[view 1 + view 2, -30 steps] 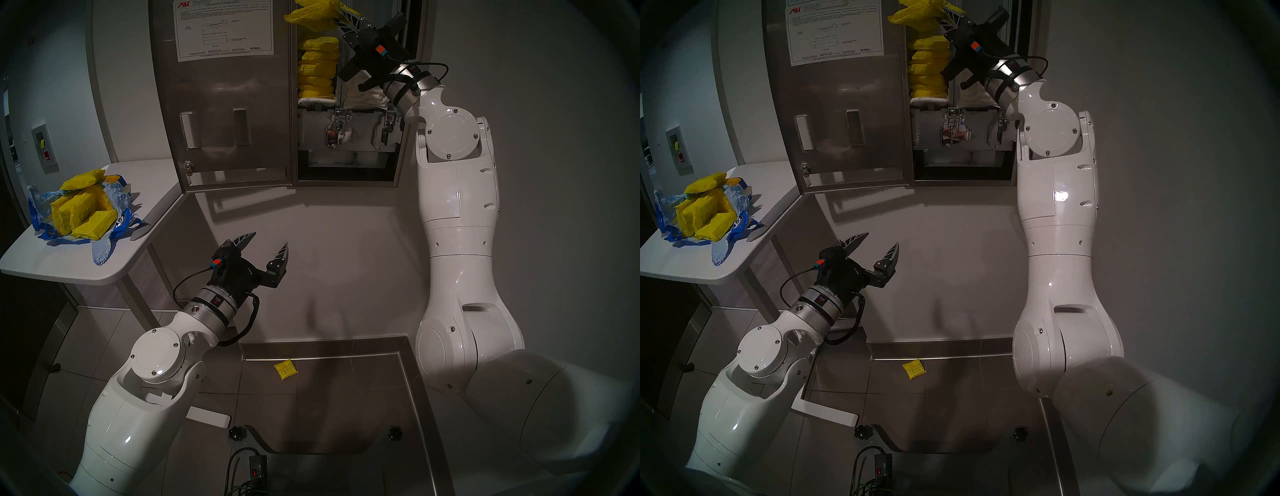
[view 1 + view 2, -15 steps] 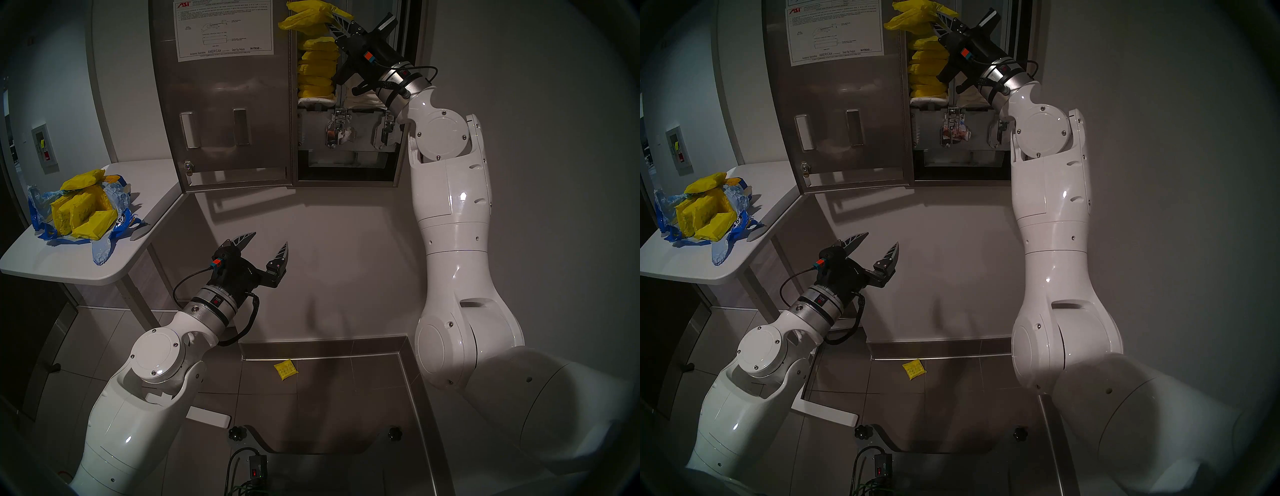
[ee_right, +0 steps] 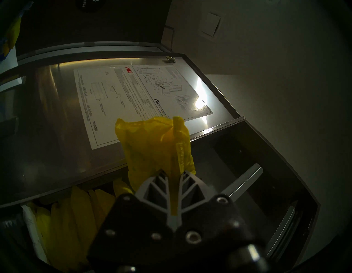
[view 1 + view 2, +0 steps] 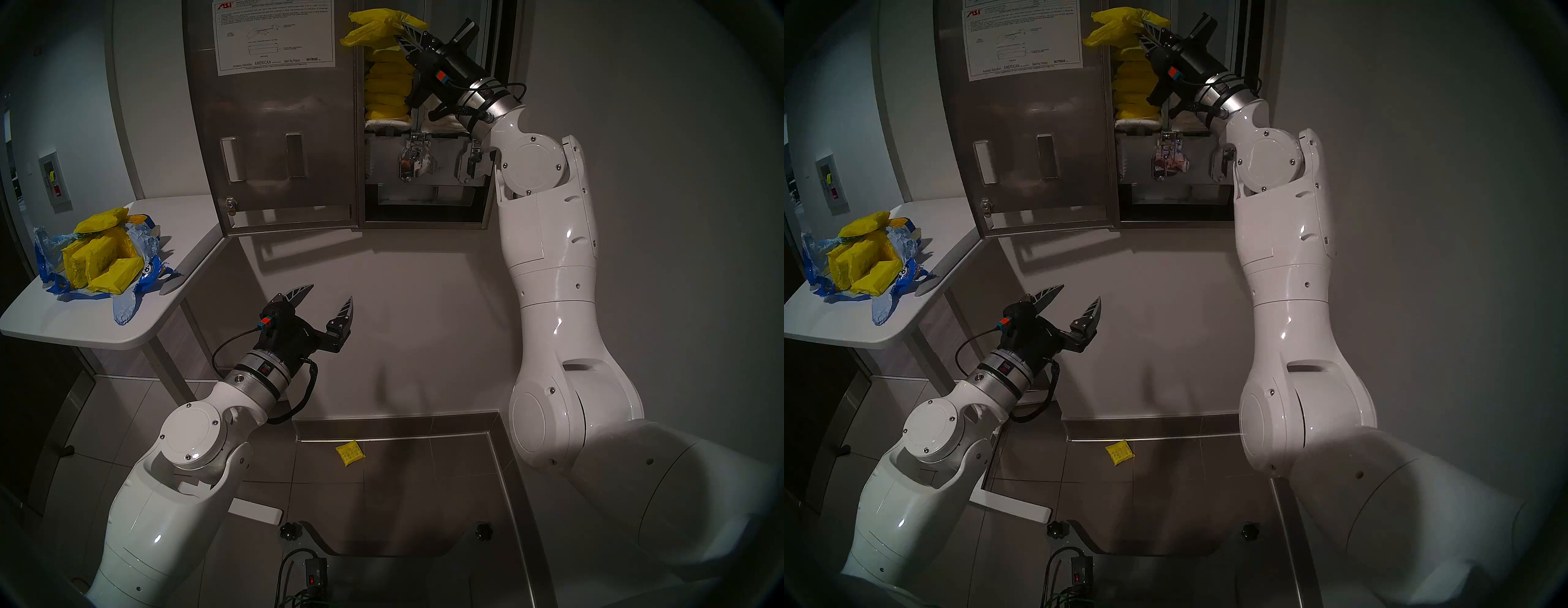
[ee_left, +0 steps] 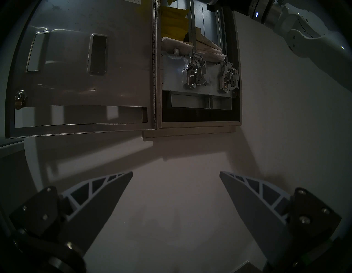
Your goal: Open the dispenser door, put the pads inside, close the door
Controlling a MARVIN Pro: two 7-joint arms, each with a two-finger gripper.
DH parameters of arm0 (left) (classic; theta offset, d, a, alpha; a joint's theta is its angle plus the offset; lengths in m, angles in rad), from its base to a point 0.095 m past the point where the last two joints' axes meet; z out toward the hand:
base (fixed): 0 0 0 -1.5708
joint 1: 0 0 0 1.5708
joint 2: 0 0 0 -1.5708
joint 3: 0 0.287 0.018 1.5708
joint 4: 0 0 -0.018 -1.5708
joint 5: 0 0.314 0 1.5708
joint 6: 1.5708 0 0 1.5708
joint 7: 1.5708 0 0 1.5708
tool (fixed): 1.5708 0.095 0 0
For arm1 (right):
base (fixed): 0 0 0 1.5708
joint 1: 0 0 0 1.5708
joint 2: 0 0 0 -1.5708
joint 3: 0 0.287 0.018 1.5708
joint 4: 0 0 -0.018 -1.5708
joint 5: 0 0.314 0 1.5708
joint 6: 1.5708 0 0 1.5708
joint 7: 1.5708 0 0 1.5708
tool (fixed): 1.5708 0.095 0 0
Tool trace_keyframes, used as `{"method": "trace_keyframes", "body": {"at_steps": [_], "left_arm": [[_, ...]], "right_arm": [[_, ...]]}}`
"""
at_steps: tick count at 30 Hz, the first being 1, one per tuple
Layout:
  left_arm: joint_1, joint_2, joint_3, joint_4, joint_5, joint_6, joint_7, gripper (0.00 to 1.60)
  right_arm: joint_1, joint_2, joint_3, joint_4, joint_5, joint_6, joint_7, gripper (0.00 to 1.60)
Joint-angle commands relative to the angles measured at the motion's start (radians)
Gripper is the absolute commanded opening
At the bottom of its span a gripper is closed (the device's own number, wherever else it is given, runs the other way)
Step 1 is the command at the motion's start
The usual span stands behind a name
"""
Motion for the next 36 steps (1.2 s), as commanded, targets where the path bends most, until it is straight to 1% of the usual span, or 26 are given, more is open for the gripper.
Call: {"method": "trace_keyframes", "body": {"at_steps": [1,9,18,25,36], "left_arm": [[-0.016,0.000,-0.010,-0.029,-0.002,-0.010,-0.002,1.60],[-0.015,-0.002,-0.011,-0.029,0.000,-0.009,-0.003,1.60],[-0.015,-0.004,-0.012,-0.029,0.001,-0.009,-0.005,1.60],[-0.015,-0.006,-0.013,-0.029,0.002,-0.008,-0.007,1.60],[-0.015,-0.009,-0.014,-0.029,0.004,-0.007,-0.009,1.60]], "right_arm": [[0.042,0.001,0.012,-0.019,-0.049,0.011,-0.061,0.00],[0.038,-0.008,0.022,-0.024,-0.095,0.023,-0.097,0.00],[0.037,-0.025,0.020,-0.018,-0.130,0.033,-0.121,0.00],[0.058,-0.044,0.003,0.021,-0.170,0.040,-0.147,0.00],[0.073,-0.047,-0.011,0.055,-0.214,0.051,-0.180,0.00]]}}
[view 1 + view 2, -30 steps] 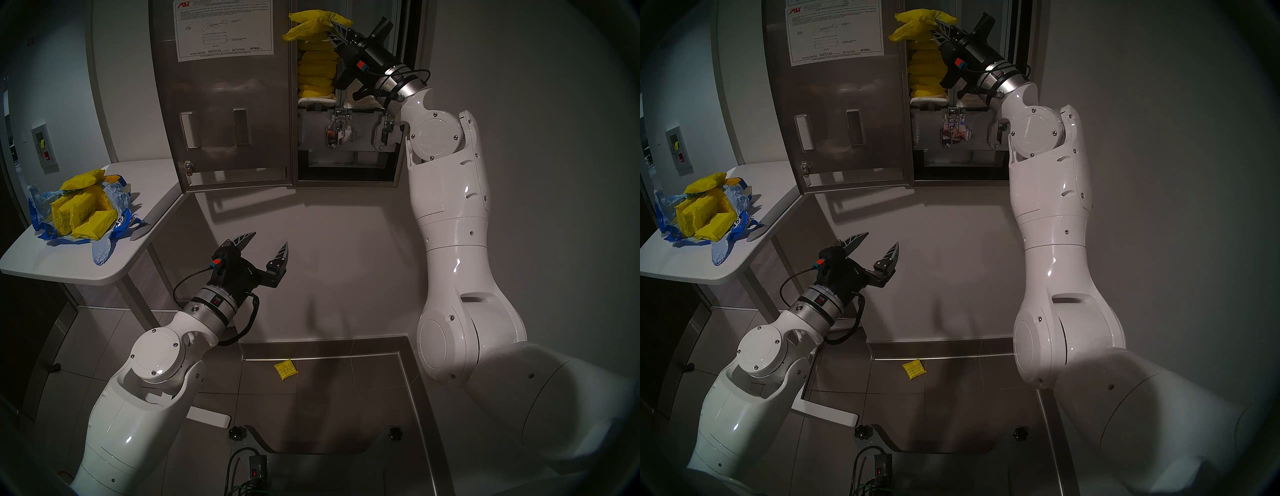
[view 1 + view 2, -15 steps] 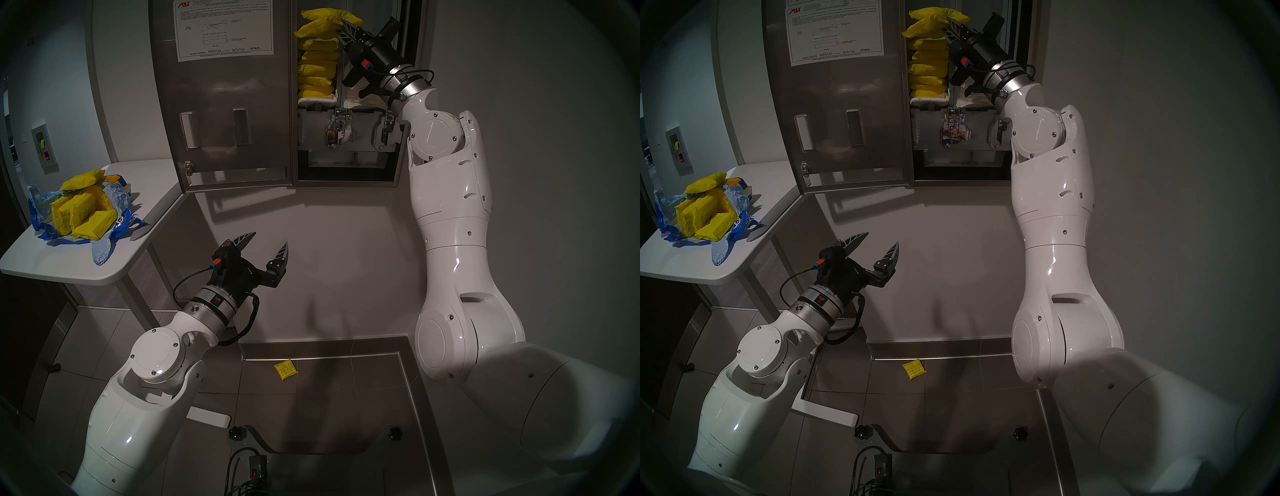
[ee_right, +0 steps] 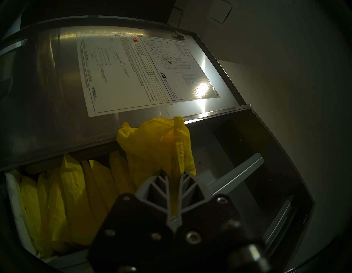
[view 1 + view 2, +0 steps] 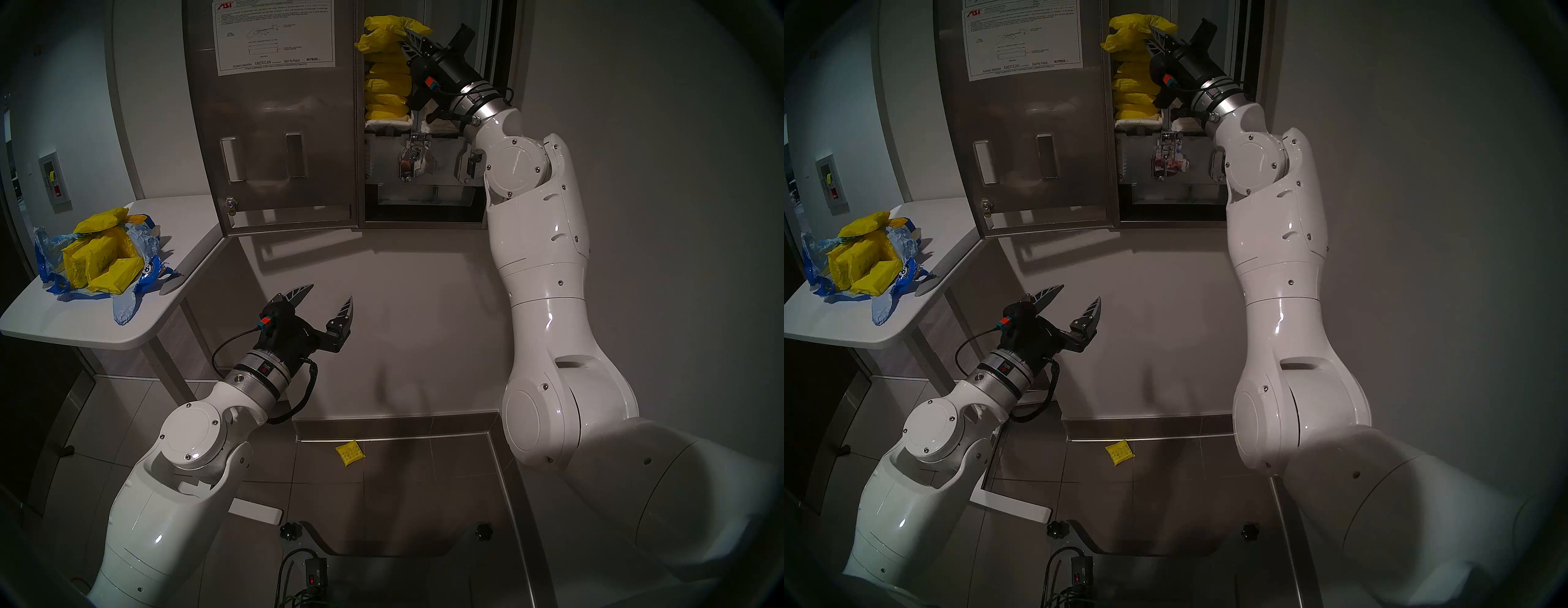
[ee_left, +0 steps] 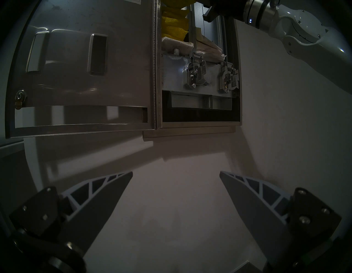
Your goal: Open the dispenser door, put the pads inside, close the door
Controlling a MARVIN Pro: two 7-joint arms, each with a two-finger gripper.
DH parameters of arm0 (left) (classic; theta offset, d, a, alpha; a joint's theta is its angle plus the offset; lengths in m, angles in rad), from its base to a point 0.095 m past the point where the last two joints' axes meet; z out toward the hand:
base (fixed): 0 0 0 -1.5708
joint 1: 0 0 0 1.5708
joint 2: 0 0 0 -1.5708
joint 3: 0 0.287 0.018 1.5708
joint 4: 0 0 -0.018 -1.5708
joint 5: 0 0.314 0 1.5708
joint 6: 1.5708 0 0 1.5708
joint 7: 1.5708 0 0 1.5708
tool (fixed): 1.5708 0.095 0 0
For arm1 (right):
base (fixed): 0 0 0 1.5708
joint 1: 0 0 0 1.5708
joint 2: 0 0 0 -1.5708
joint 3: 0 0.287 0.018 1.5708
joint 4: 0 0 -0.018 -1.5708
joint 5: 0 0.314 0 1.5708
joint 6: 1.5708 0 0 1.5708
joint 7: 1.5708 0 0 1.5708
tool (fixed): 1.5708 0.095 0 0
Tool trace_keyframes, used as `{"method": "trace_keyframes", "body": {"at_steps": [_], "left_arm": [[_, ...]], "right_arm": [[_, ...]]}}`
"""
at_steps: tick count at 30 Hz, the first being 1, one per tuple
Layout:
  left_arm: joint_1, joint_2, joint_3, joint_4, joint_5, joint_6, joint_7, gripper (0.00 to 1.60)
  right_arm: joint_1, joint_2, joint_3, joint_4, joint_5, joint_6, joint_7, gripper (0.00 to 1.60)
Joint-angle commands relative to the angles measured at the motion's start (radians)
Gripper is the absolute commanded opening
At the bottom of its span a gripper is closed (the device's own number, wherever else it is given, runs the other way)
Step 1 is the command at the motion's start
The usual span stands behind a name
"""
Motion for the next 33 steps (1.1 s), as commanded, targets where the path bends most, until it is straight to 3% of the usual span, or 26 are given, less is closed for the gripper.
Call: {"method": "trace_keyframes", "body": {"at_steps": [1,24,33], "left_arm": [[-0.015,0.000,-0.009,-0.029,-0.002,-0.010,-0.002,1.60],[-0.015,-0.006,-0.012,-0.029,0.002,-0.008,-0.007,1.60],[-0.015,-0.008,-0.014,-0.029,0.003,-0.007,-0.009,1.60]], "right_arm": [[0.058,-0.011,-0.007,0.002,-0.029,0.011,-0.046,0.00],[0.053,0.021,0.040,-0.010,-0.110,0.064,-0.098,0.00],[0.085,-0.012,0.035,0.062,-0.122,0.064,-0.136,0.00]]}}
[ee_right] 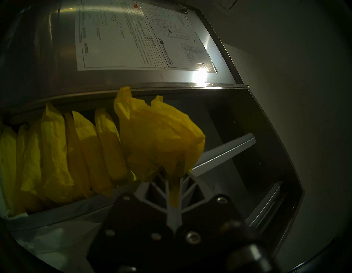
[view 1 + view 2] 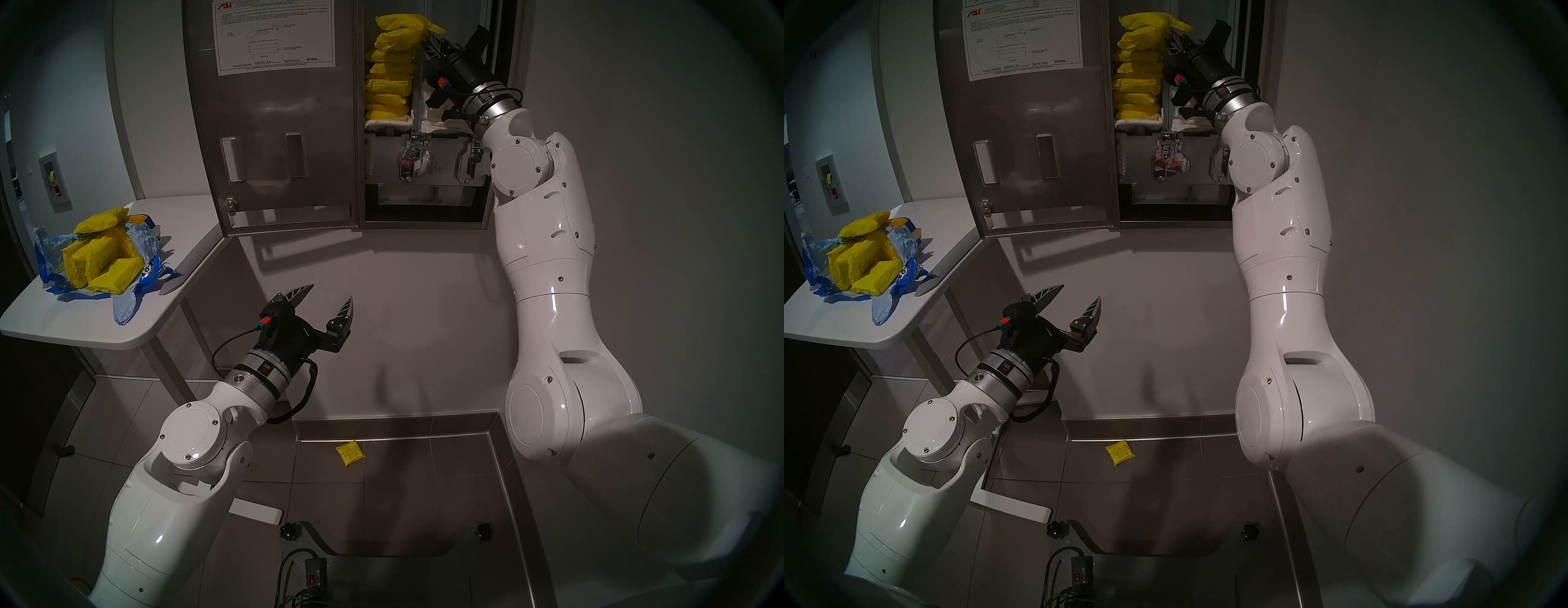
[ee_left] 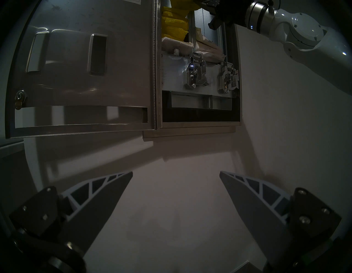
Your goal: Open the dispenser door, put the pads inside, close the door
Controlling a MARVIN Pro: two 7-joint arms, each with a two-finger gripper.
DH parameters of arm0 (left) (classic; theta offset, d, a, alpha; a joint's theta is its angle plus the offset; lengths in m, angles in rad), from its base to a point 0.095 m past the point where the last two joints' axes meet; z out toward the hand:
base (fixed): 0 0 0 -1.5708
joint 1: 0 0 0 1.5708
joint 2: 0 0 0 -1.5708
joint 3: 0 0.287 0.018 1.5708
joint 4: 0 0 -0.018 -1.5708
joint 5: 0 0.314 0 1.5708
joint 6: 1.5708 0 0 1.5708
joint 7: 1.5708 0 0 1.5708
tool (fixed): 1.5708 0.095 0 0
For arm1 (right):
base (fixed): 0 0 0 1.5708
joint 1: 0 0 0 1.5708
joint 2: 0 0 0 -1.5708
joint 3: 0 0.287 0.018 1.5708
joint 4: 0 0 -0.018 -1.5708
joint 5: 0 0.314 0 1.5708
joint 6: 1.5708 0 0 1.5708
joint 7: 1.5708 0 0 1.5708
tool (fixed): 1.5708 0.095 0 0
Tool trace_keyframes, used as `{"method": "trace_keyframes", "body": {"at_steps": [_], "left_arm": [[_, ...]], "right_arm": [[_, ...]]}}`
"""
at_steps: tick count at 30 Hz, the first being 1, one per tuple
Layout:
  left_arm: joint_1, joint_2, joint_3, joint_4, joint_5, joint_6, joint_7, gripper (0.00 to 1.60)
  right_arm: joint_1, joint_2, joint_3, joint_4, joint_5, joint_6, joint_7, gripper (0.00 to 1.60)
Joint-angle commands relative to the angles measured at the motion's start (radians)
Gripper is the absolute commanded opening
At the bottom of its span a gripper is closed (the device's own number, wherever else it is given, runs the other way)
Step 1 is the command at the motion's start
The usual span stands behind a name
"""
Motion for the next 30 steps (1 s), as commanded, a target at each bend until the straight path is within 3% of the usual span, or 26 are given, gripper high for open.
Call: {"method": "trace_keyframes", "body": {"at_steps": [1,17,30], "left_arm": [[-0.015,0.000,-0.009,-0.029,-0.002,-0.010,-0.001,1.60],[-0.015,-0.005,-0.011,-0.029,0.001,-0.008,-0.005,1.60],[-0.015,-0.008,-0.013,-0.029,0.003,-0.007,-0.008,1.60]], "right_arm": [[0.075,-0.026,0.000,0.041,-0.006,0.017,-0.048,0.00],[0.179,-0.063,-0.037,0.212,-0.058,0.031,-0.143,0.00],[0.191,-0.077,-0.034,0.225,-0.055,0.041,-0.145,0.00]]}}
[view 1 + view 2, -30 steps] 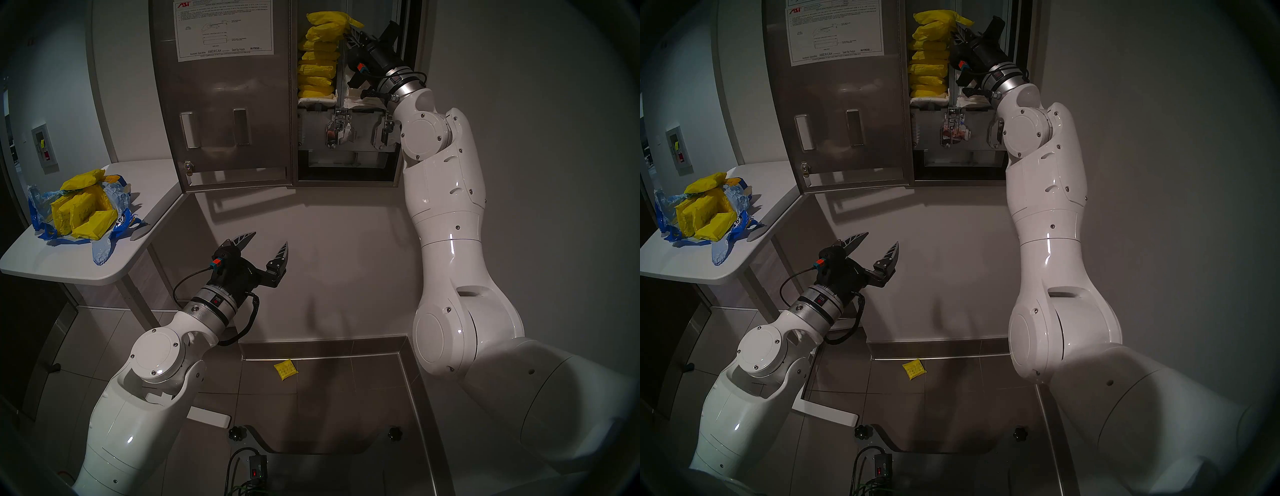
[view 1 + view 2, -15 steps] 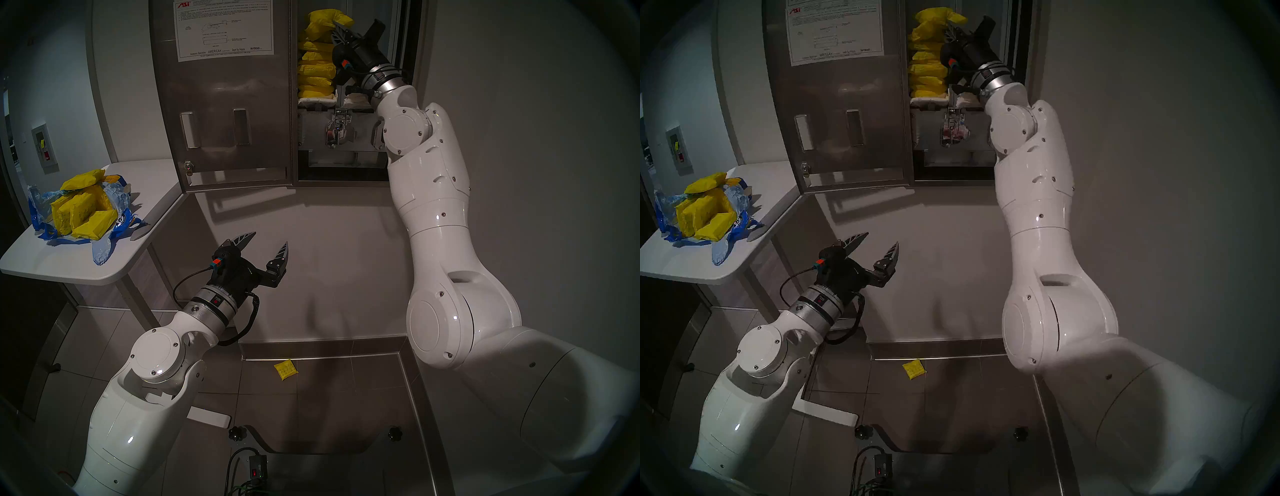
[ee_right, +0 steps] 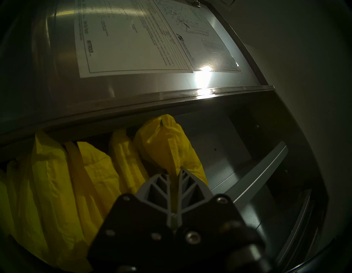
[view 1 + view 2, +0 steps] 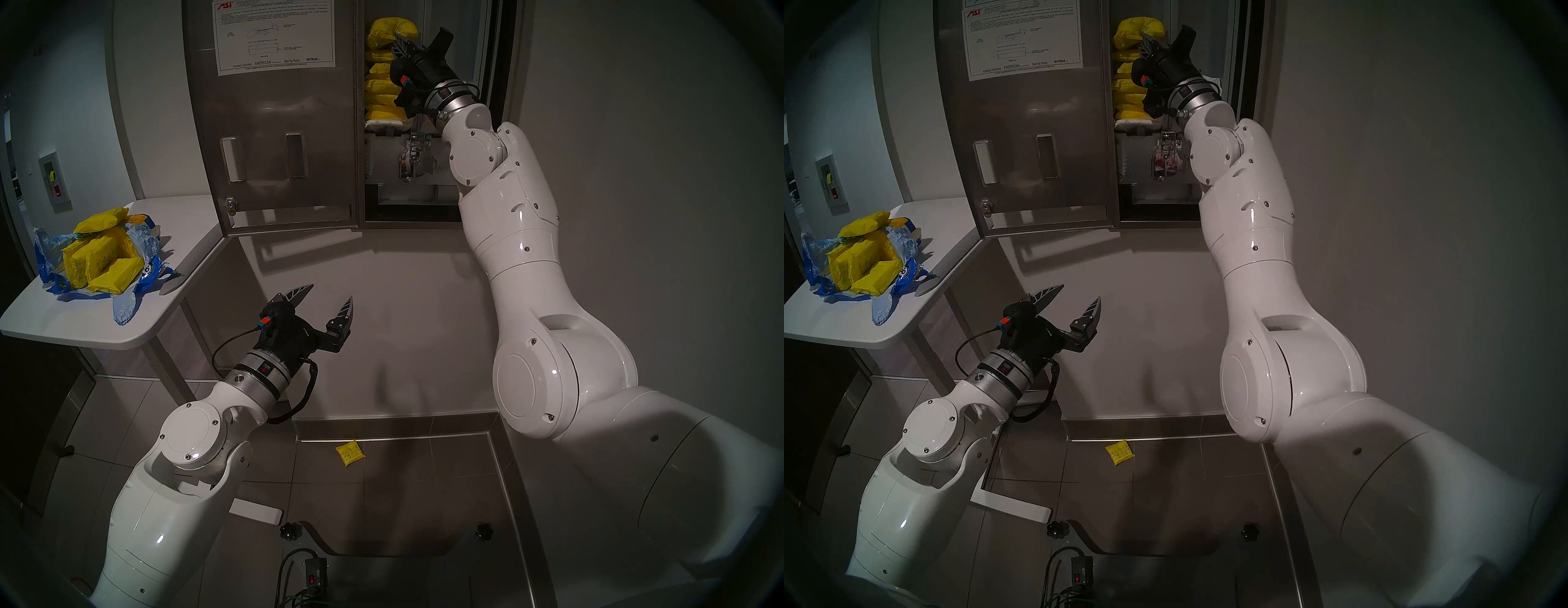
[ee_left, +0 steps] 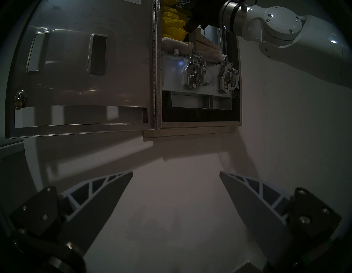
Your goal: Open the dispenser door, put the pads inside, close the door
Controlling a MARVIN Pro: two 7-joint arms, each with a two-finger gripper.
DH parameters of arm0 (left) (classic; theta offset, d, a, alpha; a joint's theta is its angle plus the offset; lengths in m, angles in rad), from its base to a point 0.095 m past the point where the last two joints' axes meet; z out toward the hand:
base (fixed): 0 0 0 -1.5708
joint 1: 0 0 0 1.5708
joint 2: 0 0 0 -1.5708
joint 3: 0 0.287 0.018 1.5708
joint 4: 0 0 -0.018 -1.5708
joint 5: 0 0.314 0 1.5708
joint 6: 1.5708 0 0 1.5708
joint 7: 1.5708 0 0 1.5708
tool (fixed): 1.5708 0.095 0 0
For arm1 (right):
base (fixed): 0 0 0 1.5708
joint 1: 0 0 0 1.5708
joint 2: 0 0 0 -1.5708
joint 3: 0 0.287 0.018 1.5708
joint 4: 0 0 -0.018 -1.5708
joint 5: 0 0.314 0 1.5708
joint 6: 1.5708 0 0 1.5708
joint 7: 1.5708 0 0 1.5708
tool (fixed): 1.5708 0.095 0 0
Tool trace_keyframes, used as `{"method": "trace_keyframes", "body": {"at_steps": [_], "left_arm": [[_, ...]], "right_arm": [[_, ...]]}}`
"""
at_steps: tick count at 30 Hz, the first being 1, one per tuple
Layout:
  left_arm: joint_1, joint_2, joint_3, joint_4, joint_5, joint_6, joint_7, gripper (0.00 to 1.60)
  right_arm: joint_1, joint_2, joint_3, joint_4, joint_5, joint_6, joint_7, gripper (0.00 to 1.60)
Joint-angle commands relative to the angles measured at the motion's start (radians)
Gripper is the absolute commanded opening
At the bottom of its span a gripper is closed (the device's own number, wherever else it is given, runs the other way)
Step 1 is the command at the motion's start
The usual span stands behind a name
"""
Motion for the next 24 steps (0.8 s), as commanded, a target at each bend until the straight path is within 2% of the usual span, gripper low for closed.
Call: {"method": "trace_keyframes", "body": {"at_steps": [1,13,15,24], "left_arm": [[-0.015,0.000,-0.009,-0.029,-0.002,-0.010,-0.001,1.60],[-0.015,-0.003,-0.010,-0.028,0.000,-0.009,-0.004,1.60],[-0.015,-0.004,-0.011,-0.028,0.001,-0.008,-0.005,1.60],[-0.015,-0.007,-0.012,-0.029,0.002,-0.007,-0.007,1.60]], "right_arm": [[0.062,-0.014,0.006,-0.032,0.010,0.006,-0.005,0.00],[0.090,-0.025,0.010,-0.042,0.031,0.029,0.097,0.00],[0.098,-0.031,0.013,-0.046,0.041,0.041,0.145,0.00],[0.105,-0.048,0.015,-0.078,0.059,0.066,0.238,0.00]]}}
